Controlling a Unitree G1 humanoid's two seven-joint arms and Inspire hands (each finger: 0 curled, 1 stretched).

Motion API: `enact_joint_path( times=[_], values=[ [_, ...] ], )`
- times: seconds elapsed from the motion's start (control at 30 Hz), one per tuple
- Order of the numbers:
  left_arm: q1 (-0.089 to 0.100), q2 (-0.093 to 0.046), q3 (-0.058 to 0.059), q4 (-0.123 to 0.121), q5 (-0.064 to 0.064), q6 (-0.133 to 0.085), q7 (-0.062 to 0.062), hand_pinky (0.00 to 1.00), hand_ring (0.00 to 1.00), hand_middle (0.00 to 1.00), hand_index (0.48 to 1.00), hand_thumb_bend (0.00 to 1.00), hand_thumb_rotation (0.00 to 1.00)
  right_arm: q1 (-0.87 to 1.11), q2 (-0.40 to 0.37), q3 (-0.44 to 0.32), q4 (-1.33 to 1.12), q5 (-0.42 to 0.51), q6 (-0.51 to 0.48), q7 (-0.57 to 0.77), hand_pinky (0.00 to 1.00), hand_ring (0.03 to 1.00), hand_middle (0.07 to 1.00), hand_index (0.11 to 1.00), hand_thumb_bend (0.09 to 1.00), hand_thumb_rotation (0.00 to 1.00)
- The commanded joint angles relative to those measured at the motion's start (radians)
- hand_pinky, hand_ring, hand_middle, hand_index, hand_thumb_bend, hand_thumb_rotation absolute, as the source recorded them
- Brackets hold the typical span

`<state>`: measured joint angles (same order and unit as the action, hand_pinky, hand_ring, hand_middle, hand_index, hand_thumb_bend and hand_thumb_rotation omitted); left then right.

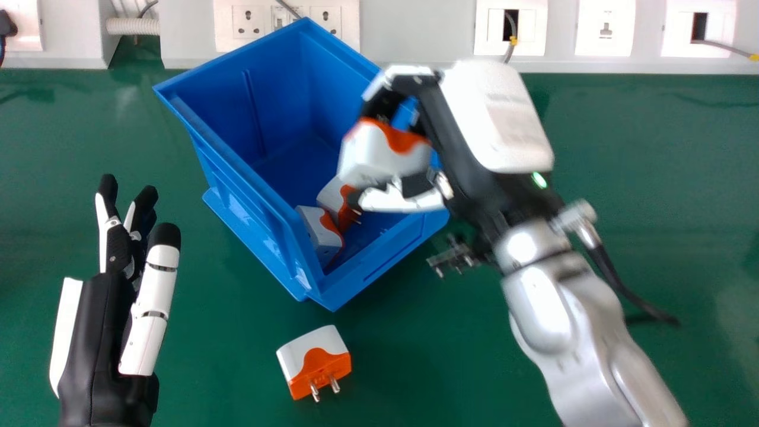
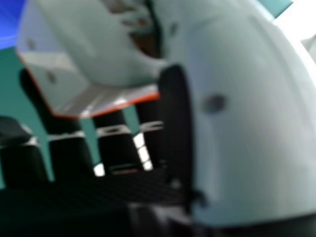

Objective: Pick all objects and put in blue box

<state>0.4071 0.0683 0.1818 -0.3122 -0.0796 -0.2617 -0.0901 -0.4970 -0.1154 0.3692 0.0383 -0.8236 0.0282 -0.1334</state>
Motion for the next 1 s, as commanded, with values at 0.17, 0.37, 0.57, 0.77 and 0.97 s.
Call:
enact_joint_path(
  times=[0.17, 0.37, 0.57, 0.77, 0.97],
  values=[
    [0.021, 0.011, 0.006, -0.056, 0.001, 0.016, 0.001, 1.00, 1.00, 0.98, 0.984, 0.34, 0.84, -0.294, 0.080, 0.038, 0.329, 0.012, 0.007, -0.020, 0.20, 0.293, 0.435, 0.516, 0.511, 0.00],
    [0.036, 0.012, 0.006, -0.081, 0.002, 0.034, 0.002, 1.00, 1.00, 0.98, 0.982, 0.34, 0.83, -0.472, 0.151, 0.085, 0.633, 0.003, 0.039, -0.062, 0.24, 0.361, 0.482, 0.535, 0.510, 0.00],
    [0.040, 0.001, -0.001, -0.091, 0.007, 0.036, 0.010, 1.00, 1.00, 0.98, 0.981, 0.32, 0.84, -0.573, 0.209, 0.123, 0.884, 0.018, 0.061, -0.075, 0.21, 0.361, 0.483, 0.540, 0.508, 0.00],
    [0.045, -0.004, -0.009, -0.094, 0.026, 0.037, 0.019, 1.00, 0.99, 0.98, 0.983, 0.27, 0.84, -0.598, 0.237, 0.129, 1.024, 0.047, 0.053, -0.124, 0.27, 0.394, 0.519, 0.516, 0.511, 0.00],
    [0.051, -0.008, -0.015, -0.097, 0.026, 0.034, 0.025, 1.00, 0.99, 0.98, 0.980, 0.31, 0.86, -0.563, 0.214, 0.130, 1.027, 0.079, -0.003, -0.156, 0.31, 0.458, 0.574, 0.492, 0.490, 0.00]
  ],
)
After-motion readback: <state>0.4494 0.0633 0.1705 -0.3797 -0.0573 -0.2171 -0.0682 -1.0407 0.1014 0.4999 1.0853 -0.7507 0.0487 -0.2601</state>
